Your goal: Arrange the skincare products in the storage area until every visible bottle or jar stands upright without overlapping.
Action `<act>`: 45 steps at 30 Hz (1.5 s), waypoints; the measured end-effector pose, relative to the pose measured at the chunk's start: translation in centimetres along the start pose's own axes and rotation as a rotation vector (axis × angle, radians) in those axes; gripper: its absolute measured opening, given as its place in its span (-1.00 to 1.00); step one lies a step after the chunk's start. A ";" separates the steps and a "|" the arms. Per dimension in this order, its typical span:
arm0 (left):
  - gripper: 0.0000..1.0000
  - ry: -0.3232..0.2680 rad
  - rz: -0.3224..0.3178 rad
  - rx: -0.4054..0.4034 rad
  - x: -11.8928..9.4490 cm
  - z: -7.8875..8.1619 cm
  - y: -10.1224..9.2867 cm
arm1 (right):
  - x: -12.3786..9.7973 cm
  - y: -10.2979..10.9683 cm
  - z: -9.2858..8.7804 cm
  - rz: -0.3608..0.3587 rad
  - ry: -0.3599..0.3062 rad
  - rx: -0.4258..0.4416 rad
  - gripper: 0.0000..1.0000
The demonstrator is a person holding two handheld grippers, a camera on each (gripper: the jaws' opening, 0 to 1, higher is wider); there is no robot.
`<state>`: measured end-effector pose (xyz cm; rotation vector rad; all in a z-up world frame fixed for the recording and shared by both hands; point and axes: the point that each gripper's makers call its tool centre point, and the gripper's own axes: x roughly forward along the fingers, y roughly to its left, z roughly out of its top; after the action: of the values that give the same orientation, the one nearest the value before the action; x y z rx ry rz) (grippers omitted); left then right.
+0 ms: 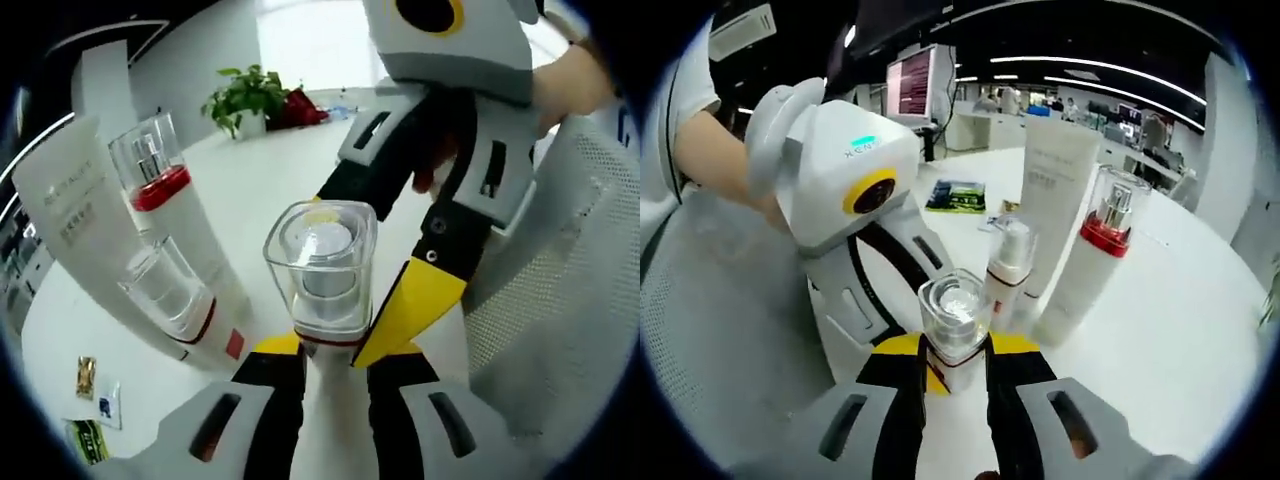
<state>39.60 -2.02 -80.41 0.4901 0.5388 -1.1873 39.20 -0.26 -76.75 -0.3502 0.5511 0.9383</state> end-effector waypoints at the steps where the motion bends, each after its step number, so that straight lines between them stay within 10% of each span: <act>1: -0.46 0.001 -0.001 -0.001 0.0 0.0 0.1 | 0.0 -0.1 0.1 -0.003 -0.001 -0.004 -0.56; 45: -0.40 0.051 0.003 -0.096 -2.1 -2.2 1.2 | 2.2 -6.3 1.5 -0.045 -0.042 0.013 -0.56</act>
<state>39.87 1.23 -80.69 0.4394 0.6353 -1.1426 45.86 -1.54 -76.53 -0.3296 0.5086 0.8961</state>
